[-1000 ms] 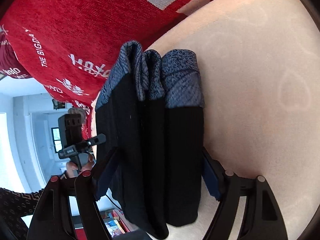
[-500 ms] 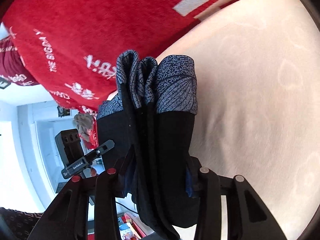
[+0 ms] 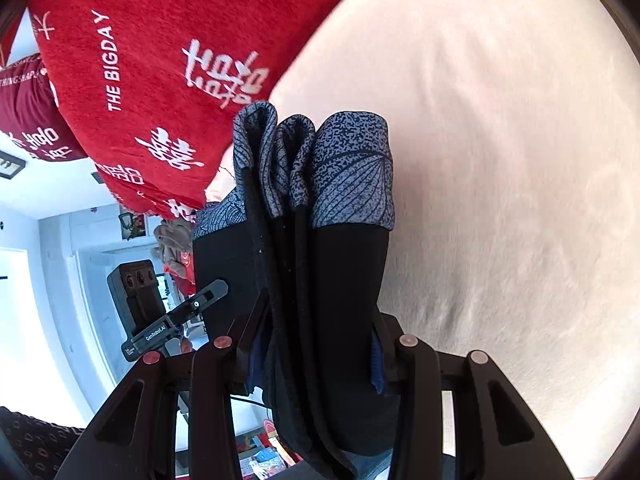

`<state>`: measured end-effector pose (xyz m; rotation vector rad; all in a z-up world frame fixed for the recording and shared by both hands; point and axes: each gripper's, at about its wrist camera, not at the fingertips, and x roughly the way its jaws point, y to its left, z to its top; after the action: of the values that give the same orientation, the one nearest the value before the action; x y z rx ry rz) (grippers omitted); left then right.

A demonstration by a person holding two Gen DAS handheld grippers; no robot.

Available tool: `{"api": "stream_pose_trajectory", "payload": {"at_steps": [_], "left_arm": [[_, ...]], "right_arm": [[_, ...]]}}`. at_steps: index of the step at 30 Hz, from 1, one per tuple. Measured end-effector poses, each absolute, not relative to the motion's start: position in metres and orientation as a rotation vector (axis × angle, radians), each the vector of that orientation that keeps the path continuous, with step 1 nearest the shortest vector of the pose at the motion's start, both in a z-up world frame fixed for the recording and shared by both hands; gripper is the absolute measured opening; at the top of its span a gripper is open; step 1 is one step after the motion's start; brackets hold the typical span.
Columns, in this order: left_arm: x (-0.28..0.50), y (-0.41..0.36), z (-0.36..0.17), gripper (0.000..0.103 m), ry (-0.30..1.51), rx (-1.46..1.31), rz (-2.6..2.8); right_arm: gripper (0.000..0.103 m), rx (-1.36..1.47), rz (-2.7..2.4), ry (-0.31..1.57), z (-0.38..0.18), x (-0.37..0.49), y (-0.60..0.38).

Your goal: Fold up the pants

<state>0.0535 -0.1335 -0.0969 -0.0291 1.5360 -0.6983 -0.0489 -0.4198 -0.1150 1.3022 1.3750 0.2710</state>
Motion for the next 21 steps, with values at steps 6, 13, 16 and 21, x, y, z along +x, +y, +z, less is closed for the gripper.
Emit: {"api": "stream_pose_trajectory", "payload": {"at_steps": [6, 13, 16, 21], "left_arm": [[0.046, -0.106, -0.14, 0.093, 1.504, -0.011, -0.662], [0.044, -0.107, -0.132, 0.102, 1.502, 0.073, -0.565], [0.035, -0.108, -0.113, 0.102, 1.462, 0.163, -0.527], [0.01, -0.111, -0.07, 0.102, 1.411, 0.23, -0.504]], "right_arm": [[0.064, 1.157, 0.201, 1.409, -0.133, -0.058, -0.408], [0.075, 0.98, 0.034, 1.478, -0.106, -0.058, -0.407], [0.079, 0.914, -0.053, 1.521, -0.091, -0.06, -0.407], [0.083, 0.857, -0.164, 1.549, -0.057, -0.079, -0.405]]}}
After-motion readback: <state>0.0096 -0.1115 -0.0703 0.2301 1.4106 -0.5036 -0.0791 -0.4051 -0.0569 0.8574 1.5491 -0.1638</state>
